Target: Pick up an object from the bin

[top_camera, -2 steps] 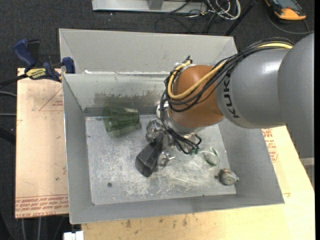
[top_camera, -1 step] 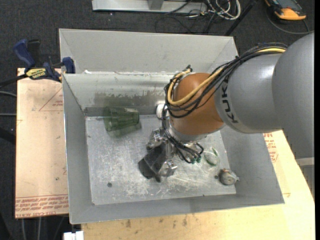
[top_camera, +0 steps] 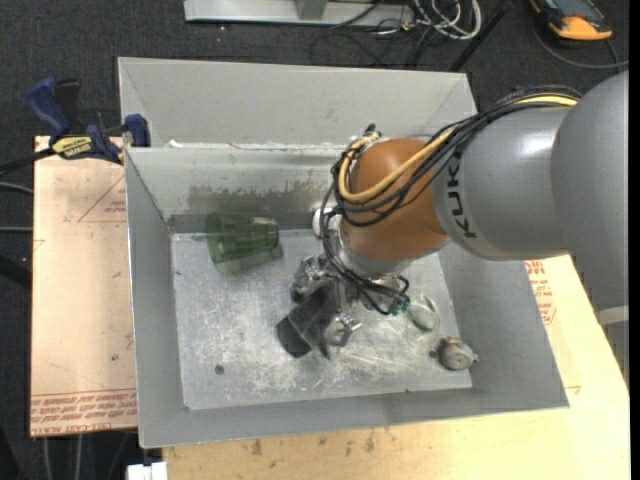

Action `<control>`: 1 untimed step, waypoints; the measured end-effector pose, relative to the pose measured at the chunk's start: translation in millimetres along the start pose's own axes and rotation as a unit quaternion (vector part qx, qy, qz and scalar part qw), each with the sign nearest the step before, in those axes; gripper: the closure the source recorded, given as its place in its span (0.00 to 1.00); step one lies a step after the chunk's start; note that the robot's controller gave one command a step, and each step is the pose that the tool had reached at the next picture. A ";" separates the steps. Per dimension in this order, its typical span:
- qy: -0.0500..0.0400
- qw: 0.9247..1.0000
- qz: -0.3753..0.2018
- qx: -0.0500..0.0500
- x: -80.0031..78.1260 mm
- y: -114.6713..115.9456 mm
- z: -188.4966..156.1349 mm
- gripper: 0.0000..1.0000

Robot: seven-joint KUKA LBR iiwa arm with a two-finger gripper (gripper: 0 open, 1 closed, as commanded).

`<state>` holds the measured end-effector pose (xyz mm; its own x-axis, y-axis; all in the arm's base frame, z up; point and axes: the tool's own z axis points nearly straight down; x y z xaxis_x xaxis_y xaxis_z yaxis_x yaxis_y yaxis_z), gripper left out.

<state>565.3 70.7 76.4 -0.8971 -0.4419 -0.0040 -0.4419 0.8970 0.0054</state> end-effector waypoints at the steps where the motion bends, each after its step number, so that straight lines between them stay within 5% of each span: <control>1: 0.003 1.000 0.004 -0.002 -5.9 -4.4 3.6 0.00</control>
Offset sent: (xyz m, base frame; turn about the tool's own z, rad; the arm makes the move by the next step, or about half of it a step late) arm 0.0000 0.0000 0.0000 0.0000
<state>572.6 69.4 72.7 -0.9009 -0.4339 0.0020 -0.4339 0.9009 0.0086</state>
